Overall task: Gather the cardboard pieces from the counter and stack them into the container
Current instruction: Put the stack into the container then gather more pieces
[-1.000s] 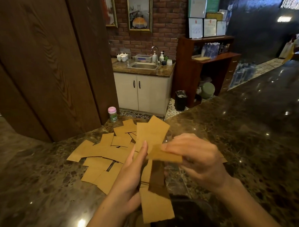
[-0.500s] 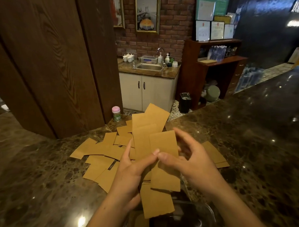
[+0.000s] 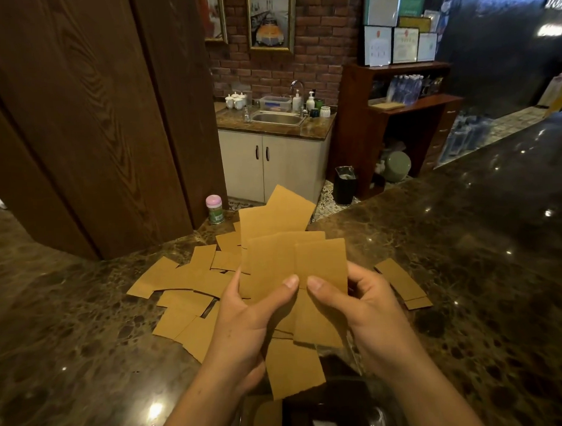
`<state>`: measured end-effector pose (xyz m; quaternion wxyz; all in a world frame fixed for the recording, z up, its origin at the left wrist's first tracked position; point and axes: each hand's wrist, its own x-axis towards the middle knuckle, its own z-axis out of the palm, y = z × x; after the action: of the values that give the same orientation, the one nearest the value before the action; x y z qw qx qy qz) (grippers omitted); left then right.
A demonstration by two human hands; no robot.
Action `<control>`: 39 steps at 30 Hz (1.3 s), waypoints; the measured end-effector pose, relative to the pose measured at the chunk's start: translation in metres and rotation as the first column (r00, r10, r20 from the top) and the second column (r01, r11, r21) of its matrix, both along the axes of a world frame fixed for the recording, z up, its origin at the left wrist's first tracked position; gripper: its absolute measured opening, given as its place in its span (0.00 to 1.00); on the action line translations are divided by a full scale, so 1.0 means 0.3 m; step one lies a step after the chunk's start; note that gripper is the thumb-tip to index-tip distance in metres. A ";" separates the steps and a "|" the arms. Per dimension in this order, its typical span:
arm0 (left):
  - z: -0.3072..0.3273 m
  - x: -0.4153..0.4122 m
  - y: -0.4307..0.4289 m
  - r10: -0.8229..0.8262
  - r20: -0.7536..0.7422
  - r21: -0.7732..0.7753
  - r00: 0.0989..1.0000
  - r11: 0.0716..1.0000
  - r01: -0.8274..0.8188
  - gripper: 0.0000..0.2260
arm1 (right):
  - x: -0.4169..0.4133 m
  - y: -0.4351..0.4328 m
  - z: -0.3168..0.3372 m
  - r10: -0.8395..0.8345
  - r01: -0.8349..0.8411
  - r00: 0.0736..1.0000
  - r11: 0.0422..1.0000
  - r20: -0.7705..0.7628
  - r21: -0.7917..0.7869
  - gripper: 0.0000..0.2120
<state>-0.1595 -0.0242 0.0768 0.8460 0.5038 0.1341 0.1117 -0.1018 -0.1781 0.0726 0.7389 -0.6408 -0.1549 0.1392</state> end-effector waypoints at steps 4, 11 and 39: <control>-0.016 0.009 0.006 0.017 -0.010 -0.004 1.000 1.000 -0.017 0.18 | 0.017 -0.023 -0.008 -0.050 0.049 0.998 0.999 -0.031 -0.011 0.12; -0.061 0.022 -0.014 0.157 0.032 0.391 0.987 0.907 -0.157 0.16 | 0.006 -0.023 -0.017 -0.256 0.352 0.906 0.898 0.336 -0.265 0.09; -0.032 0.022 0.017 0.104 -0.021 -0.078 0.994 0.991 -0.106 0.21 | 0.033 -0.059 0.031 -0.036 0.050 0.995 0.987 0.092 -0.152 0.12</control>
<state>-0.1529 -0.0192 0.0673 0.8570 0.4632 0.1720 0.1463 -0.0919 -0.1958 0.0818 0.6824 -0.7047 -0.1628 0.1061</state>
